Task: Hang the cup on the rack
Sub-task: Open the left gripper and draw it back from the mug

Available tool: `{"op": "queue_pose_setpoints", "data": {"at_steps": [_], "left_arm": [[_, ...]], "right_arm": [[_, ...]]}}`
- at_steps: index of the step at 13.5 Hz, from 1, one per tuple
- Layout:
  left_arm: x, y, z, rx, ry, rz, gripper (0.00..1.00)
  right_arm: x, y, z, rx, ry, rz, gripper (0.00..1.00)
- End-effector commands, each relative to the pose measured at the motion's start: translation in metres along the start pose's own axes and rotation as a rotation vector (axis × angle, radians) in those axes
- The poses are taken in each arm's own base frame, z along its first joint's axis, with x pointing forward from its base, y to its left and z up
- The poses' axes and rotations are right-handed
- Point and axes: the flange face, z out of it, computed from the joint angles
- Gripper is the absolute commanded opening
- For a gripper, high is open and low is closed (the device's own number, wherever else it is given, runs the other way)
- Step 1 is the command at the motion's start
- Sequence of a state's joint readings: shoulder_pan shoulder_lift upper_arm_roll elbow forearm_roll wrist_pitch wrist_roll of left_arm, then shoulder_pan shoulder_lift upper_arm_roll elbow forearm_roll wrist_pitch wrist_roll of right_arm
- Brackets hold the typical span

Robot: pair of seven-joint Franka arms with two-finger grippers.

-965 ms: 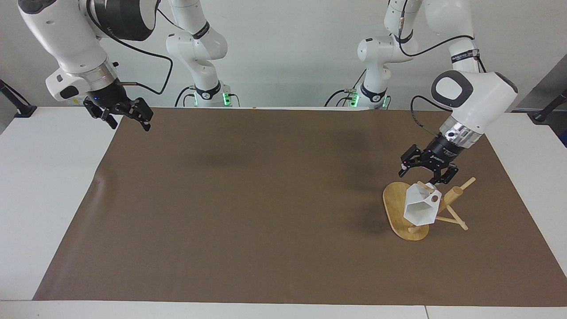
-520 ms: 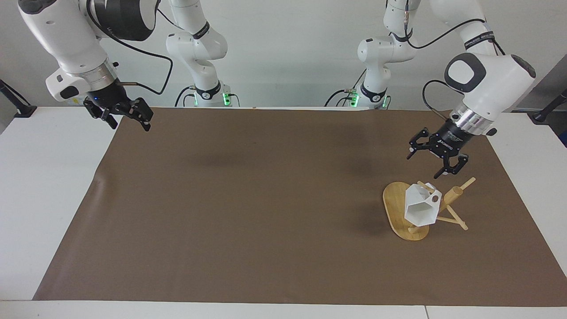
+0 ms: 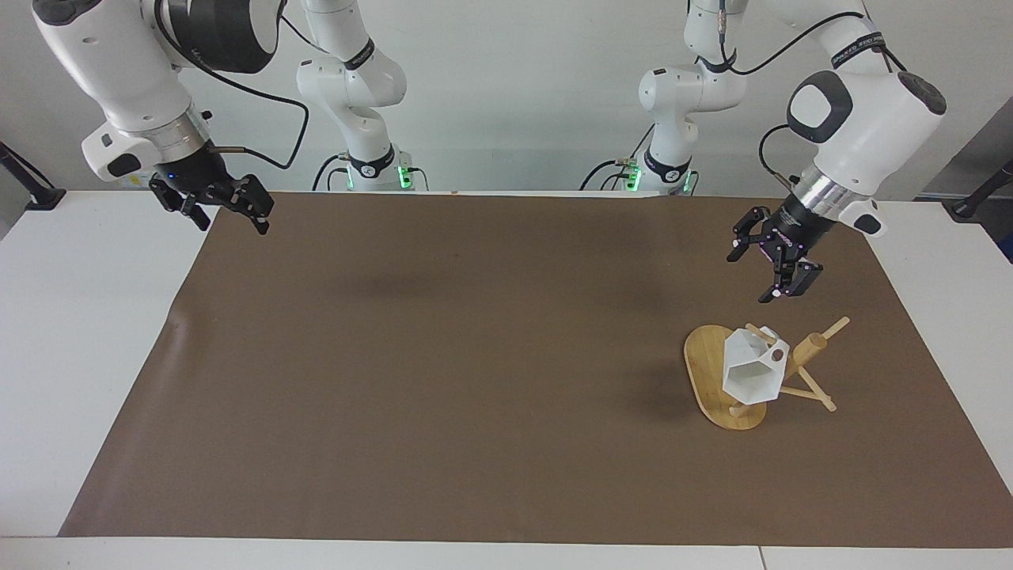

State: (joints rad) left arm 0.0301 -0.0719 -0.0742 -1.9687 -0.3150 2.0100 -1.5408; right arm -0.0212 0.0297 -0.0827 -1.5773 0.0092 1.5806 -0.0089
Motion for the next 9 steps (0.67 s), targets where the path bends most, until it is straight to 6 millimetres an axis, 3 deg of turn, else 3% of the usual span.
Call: {"op": "queue_pose_setpoints", "data": {"at_steps": [1, 4, 9], "left_arm": [[-0.006, -0.003, -0.019, 0.04, 0.012, 0.261, 1.0], [-0.009, 0.001, -0.034, 0.042, 0.054, 0.549, 1.0], [-0.016, 0.005, -0.04, 0.058, 0.103, 0.763, 1.0]], "right_arm": [[-0.007, 0.002, 0.0, -0.001, 0.005, -0.02, 1.0], [-0.007, 0.002, 0.0, -0.001, 0.005, -0.02, 1.0], [-0.007, 0.002, -0.001, -0.001, 0.006, -0.02, 1.0]]}}
